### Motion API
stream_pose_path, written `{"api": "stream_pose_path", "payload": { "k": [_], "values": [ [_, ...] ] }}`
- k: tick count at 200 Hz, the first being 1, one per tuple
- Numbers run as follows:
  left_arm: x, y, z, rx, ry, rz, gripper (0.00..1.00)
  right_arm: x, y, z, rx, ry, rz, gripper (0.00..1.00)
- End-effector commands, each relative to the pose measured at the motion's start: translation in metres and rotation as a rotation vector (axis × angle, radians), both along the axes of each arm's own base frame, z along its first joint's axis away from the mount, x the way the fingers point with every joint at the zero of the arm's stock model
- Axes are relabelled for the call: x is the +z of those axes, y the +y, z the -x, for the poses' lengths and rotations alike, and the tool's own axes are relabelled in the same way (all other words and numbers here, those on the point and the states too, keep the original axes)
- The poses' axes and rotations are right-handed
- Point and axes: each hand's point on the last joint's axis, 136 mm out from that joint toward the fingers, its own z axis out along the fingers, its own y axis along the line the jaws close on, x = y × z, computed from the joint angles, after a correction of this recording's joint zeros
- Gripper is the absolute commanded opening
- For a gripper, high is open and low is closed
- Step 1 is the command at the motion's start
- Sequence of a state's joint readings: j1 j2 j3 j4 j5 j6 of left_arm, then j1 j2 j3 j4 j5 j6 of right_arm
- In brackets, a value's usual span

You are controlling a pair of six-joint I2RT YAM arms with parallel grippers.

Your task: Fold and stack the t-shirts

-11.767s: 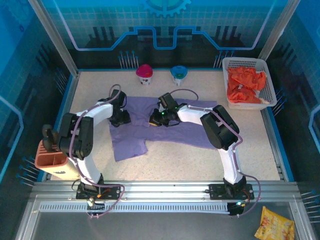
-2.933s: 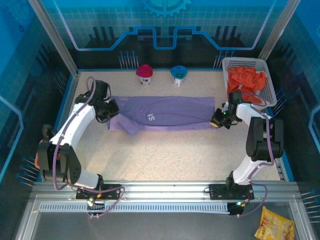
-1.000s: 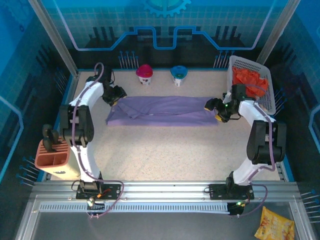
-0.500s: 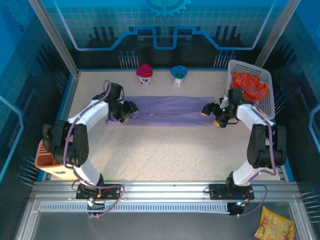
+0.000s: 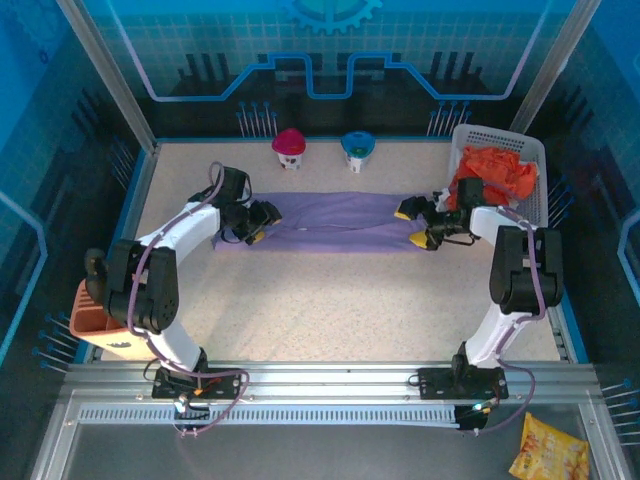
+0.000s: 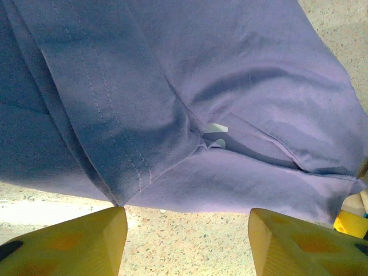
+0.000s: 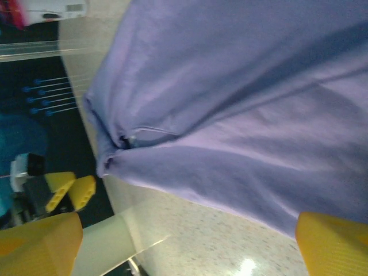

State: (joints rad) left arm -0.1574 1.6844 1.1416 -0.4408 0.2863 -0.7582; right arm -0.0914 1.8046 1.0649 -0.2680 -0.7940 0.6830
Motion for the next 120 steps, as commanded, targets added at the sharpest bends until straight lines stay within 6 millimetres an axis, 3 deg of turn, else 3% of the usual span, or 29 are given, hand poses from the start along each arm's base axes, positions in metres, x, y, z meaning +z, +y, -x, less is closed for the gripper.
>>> {"api": "stream_pose_path", "payload": {
  "k": [1,28,70,120],
  "values": [
    [0.001,-0.006,0.003,-0.024,0.005,0.017,0.58,0.033,0.016,-0.022,0.055,-0.123,-0.104,0.96],
    [0.001,-0.006,0.003,-0.033,0.007,0.016,0.58,0.014,0.021,-0.004,0.137,-0.063,0.116,0.97],
    [-0.005,-0.006,0.003,-0.037,0.013,-0.003,0.54,0.004,0.033,0.011,0.234,-0.074,0.28,0.97],
    [-0.008,-0.005,0.003,-0.043,0.018,-0.034,0.52,-0.006,0.019,0.02,0.215,-0.034,0.381,0.97]
  ]
}}
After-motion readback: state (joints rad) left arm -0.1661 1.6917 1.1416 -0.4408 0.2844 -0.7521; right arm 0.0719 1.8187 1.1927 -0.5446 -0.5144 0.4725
